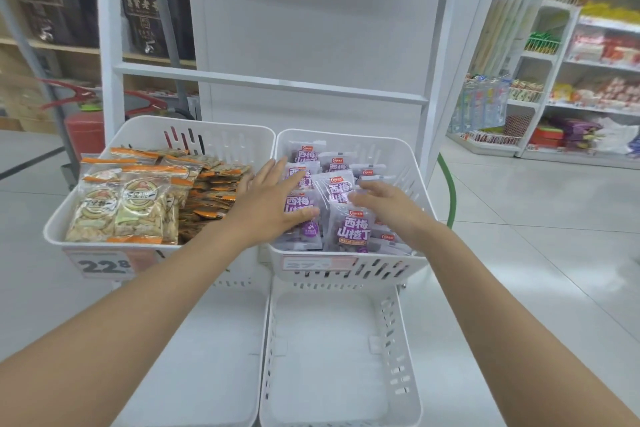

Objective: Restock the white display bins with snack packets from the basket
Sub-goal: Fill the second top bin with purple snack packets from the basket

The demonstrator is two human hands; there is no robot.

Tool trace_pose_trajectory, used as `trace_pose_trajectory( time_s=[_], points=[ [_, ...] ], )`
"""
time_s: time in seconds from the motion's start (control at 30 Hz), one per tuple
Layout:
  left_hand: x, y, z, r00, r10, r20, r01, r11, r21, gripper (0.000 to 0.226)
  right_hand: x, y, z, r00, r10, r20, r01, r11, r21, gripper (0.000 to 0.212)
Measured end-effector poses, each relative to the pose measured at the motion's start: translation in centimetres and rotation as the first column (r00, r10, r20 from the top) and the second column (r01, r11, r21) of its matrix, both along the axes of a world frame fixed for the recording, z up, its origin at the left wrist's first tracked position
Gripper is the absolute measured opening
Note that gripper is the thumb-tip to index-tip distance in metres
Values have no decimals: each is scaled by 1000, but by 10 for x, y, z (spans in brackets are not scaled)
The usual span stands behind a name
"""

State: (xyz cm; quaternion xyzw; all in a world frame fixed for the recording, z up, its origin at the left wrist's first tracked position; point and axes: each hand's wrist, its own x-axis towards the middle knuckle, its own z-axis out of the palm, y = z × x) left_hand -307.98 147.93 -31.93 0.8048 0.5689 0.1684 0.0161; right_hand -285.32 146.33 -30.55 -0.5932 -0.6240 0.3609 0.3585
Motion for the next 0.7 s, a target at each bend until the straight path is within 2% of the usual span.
trace_pose_trajectory(
  time_s=[0.1,0.2,0.37,0.43,0.5,0.6,0.7],
  points=[
    [1,-3,1,998,16,63,-14,999,-28,76,-3,-11,-8,999,44,-11,-42,994,99,60],
    [8,-9,0,1000,-22,16,23,998,-51,69,-7,-19,-10,993,97,61,-103,988,111,78],
    [20,-10,3,994,-25,104,34,996,-85,62,-12,-25,-6,997,-26,73,14,986,167,95],
    [23,-5,3,991,-23,129,28,999,-33,63,-13,-25,-4,986,-26,164,-1,986,164,93],
    [21,5,7,996,-11,90,9,1000,20,59,-12,-19,-5,982,-35,188,10,992,129,90],
    [13,30,17,998,12,62,-10,1000,-26,55,-10,-12,-10,989,-23,146,13,997,72,92],
    [11,51,17,999,29,26,-27,997,-76,48,-6,-9,-19,977,-58,207,34,993,115,74]
  ],
)
